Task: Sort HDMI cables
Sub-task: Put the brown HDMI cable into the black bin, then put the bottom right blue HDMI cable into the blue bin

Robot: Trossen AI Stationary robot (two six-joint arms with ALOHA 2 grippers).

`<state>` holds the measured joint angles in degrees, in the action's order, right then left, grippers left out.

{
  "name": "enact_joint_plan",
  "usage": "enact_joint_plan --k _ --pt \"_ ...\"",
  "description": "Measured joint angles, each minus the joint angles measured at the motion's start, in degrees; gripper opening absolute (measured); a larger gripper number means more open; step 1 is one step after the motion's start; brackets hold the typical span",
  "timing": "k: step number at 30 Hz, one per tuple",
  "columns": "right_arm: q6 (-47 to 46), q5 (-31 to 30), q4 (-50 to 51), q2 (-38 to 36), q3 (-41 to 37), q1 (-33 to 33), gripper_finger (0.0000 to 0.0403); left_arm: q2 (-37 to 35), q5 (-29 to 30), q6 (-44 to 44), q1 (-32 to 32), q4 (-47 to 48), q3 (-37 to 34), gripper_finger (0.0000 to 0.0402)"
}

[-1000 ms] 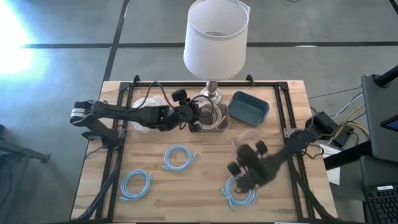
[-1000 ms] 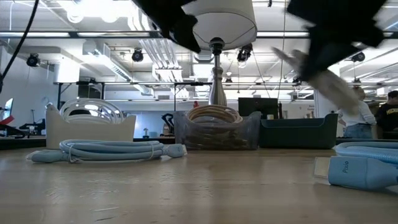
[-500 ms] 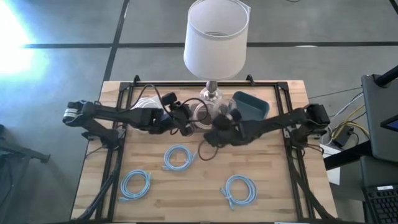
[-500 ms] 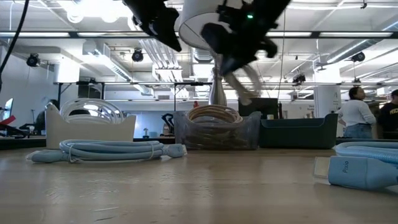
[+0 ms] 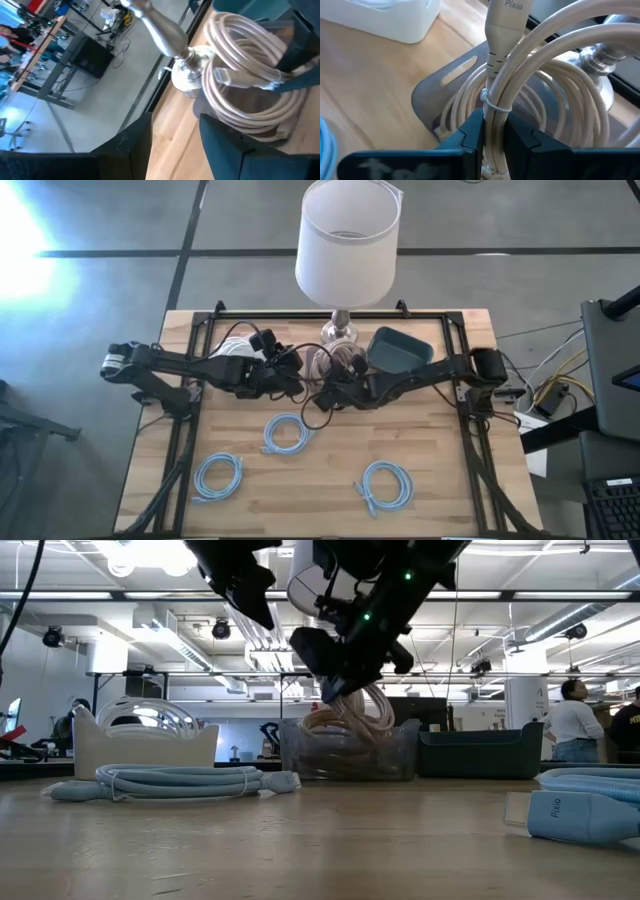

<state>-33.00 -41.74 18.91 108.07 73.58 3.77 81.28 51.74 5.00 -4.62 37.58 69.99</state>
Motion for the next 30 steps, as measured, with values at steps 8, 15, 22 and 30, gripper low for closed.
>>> enact_joint_plan --k 8,15,22,30 --pt "0.23 0.09 -0.25 3.59 0.38 -0.42 0.0057 0.00 1.32 0.11 0.00 0.63 -0.03 0.0168" --pt "1.90 4.38 0.10 4.43 1.41 -1.85 0.0092 0.00 1.32 0.23 0.00 0.60 -0.17 0.0168" --pt "7.86 4.48 0.44 1.92 1.42 -1.67 0.0124 0.00 2.70 1.47 0.02 0.60 -2.61 0.0168" --pt "10.66 4.74 6.65 -5.05 1.42 1.24 0.0140 -0.01 2.15 2.68 0.00 0.76 -3.73 0.0168"
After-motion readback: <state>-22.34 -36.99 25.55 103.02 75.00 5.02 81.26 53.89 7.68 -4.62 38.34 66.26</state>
